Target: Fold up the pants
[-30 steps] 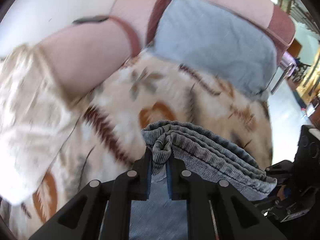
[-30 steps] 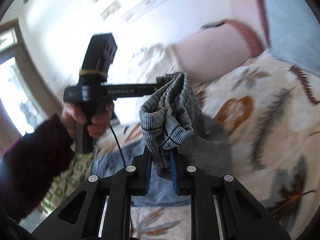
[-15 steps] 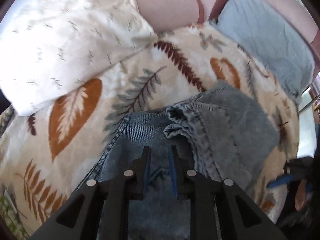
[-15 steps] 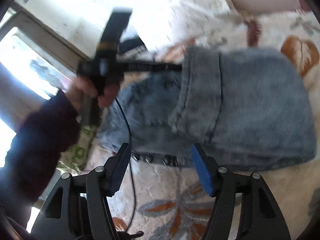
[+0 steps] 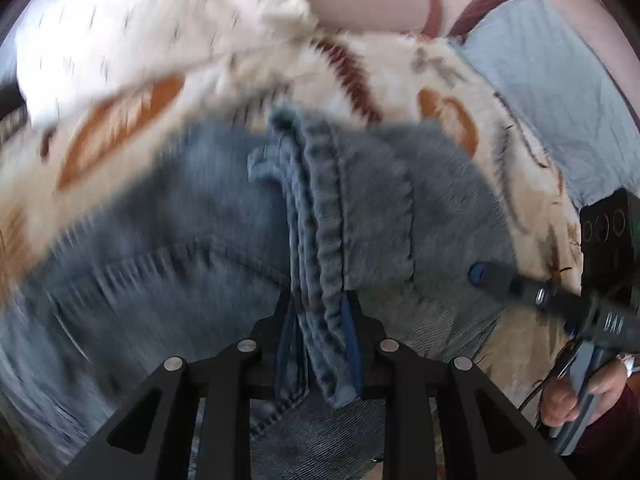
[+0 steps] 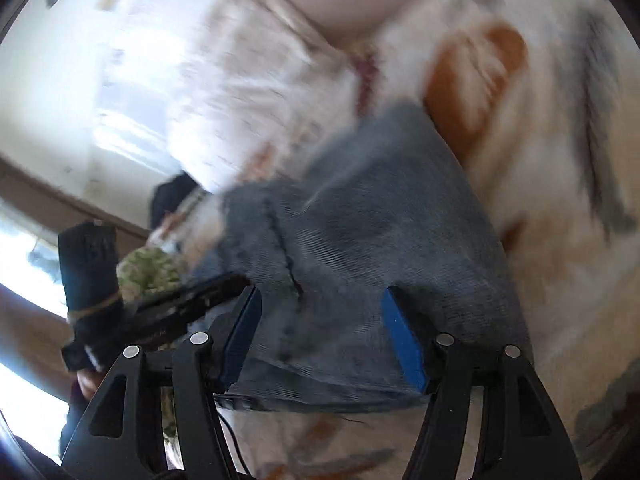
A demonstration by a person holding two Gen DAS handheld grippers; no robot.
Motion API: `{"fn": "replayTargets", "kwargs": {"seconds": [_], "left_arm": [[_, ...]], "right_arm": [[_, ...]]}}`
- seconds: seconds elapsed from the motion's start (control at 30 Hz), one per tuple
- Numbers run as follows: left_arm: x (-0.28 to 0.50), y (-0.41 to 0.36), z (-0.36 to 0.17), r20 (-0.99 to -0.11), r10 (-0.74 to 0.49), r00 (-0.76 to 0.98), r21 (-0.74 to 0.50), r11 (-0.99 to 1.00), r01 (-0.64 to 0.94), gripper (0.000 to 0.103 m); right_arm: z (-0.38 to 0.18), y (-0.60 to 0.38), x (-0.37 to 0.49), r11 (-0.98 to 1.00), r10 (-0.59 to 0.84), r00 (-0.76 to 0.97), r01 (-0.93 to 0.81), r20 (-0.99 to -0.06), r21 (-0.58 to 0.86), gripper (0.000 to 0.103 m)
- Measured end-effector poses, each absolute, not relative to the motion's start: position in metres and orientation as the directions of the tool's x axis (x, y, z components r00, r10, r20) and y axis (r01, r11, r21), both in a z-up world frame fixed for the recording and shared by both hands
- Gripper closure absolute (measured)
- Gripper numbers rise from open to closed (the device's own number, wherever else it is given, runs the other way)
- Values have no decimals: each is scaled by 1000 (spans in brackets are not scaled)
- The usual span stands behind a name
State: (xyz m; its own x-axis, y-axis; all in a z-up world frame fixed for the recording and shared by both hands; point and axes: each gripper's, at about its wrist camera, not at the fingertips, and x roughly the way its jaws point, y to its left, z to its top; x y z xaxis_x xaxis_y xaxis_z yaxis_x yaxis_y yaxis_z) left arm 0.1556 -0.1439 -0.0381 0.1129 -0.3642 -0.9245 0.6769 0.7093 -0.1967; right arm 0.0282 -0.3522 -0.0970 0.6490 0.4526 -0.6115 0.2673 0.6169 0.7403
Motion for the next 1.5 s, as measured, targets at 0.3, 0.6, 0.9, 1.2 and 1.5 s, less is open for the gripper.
{"fn": "replayTargets", "kwargs": {"seconds": [0.3, 0.6, 0.9, 1.2, 1.5], "left_arm": [[126, -138, -41, -933, -344, 102, -197, 728, 656, 78], [122, -120, -46, -898, -421, 130, -264, 750, 606, 77], [83, -77, -11, -853, -418, 313, -171, 790, 588, 75], [-8, 81, 42, -738, -215, 640, 5, 946, 325, 35], [-20, 163, 52, -736, -100, 670, 12, 987, 160, 34]], "right_arm": [[-38, -360, 37, 618, 469, 738, 118, -485, 777, 46], [-78, -356, 137, 547, 583, 619, 179, -526, 818, 42], [-62, -326, 136, 642, 545, 615, 131, -569, 756, 30], [-4, -248, 67, 688, 614, 623, -121, -485, 716, 30], [-1, -110, 10, 827, 561, 539, -385, -628, 409, 30]]}}
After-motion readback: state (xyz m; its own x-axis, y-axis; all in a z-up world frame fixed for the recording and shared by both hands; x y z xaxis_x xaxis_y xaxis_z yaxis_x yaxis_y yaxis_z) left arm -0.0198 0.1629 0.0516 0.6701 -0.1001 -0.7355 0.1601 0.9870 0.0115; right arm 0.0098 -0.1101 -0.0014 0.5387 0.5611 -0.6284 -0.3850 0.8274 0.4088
